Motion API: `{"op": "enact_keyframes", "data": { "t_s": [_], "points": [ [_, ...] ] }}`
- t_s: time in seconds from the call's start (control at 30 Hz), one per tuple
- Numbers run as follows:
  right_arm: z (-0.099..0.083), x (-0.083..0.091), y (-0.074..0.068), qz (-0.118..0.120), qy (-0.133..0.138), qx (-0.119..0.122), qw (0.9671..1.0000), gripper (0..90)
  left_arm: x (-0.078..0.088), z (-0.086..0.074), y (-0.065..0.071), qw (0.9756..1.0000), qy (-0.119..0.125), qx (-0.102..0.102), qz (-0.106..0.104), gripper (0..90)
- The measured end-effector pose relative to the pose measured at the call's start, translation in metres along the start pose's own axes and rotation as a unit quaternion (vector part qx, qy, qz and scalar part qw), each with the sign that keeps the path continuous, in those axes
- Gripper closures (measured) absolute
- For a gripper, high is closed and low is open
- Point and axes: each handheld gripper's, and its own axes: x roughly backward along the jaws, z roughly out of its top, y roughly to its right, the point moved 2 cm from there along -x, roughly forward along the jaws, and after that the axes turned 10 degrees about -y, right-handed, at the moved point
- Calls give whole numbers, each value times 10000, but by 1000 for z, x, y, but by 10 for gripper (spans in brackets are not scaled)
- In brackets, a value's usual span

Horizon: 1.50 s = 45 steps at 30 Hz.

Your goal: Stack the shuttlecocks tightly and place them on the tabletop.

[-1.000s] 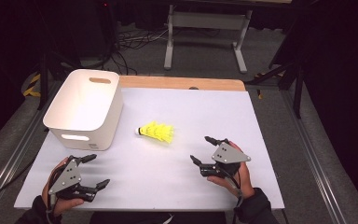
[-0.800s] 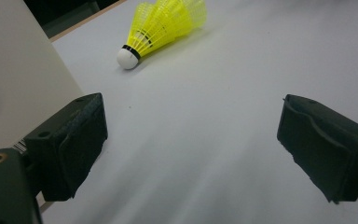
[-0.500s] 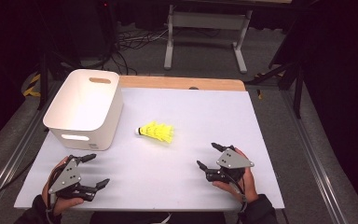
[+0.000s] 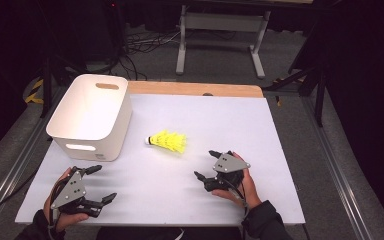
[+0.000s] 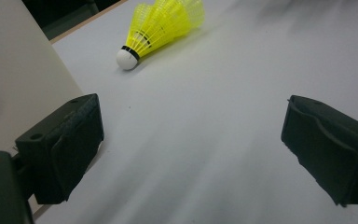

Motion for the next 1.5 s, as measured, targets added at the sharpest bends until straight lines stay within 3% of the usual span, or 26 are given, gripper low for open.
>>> {"op": "enact_keyframes", "data": {
  "t_s": [0.2, 0.6, 0.77, 0.9, 1.1, 1.27, 1.5],
  "points": [
    [10, -21, 2, 223, -224, 11, 9995, 185, 0, 0, -1, 10000, -3, 33, 14, 42],
    [30, -45, 7, 516, -271, -176, 9981, 201, 1, 0, -1, 10000, -8, 18, 22, 37],
    [39, -57, 4, 618, -388, -106, 9973, 218, 2, -1, -2, 10000, 15, 58, 30, 38],
    [45, -65, 6, 717, -403, -165, 9965, 245, 2, -1, -1, 10000, 6, 41, 11, 39],
    [50, -80, 7, 841, -648, -277, 9940, 261, 3, -1, -1, 10000, 24, 46, 7, 39],
    [58, -89, 8, 943, -651, -359, 9928, 300, 2, -2, -2, 10000, 35, 78, -2, 41],
    [66, -104, 7, 962, -734, -494, 9914, 368, 2, -3, -5, 9999, 76, 124, -38, 42]
  ]
}}
